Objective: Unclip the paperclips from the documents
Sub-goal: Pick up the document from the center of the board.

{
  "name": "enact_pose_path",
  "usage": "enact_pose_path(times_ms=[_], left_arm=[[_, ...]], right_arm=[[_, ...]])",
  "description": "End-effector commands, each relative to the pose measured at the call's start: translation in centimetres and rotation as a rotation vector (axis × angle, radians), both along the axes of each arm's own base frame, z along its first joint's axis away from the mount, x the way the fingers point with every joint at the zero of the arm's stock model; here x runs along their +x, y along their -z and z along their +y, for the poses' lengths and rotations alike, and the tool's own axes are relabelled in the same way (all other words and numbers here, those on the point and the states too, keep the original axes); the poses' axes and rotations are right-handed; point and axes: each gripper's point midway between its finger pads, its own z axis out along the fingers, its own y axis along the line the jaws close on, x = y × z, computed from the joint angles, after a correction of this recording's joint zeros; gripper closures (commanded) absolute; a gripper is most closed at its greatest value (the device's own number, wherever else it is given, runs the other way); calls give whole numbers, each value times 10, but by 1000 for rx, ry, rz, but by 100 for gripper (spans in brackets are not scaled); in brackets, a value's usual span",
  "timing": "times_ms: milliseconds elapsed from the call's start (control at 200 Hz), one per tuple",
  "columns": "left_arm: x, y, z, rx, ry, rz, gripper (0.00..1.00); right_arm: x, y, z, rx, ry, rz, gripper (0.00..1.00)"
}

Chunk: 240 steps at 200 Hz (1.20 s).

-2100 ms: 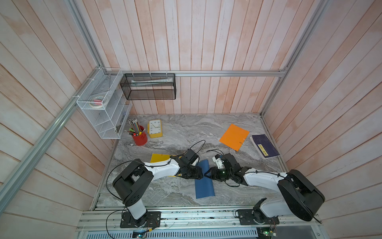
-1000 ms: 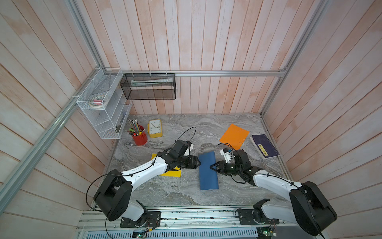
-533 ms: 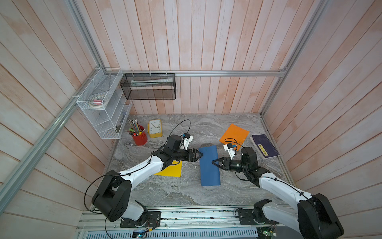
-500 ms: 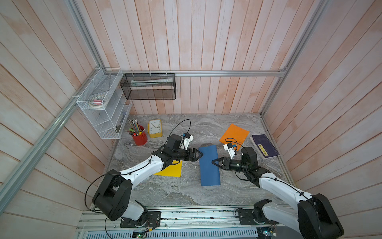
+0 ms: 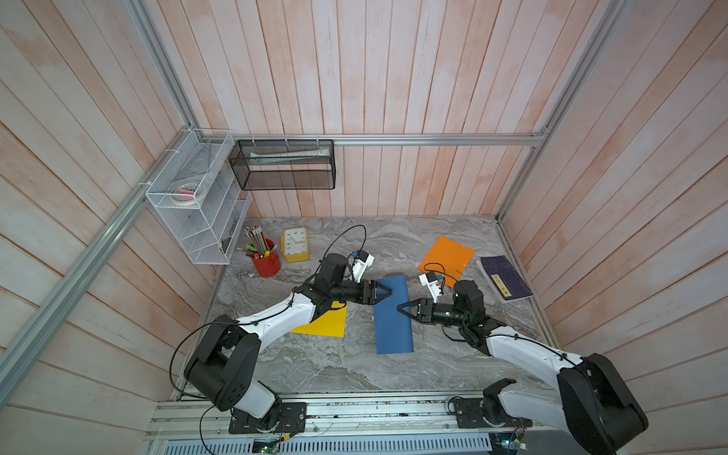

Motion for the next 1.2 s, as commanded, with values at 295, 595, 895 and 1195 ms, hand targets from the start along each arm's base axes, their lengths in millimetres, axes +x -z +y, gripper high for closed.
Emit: enact_pose_path(times_ms=[295,595,895,1195], left_arm=[[-2,-14,-4,-47,35,-24,49],[-2,-11,-4,-44,36,-15,59],[-6,1,-1,-14,42,1,65],[-8,8,-1,-3,53,11,70]], right_arm=[[4,9,5,-5,1,-1,65],[1,10,16,-23,-40,-11,65],[3,-1,18,-13,-40,-36,65],[3,-1,22,-22,-62,-37,65]])
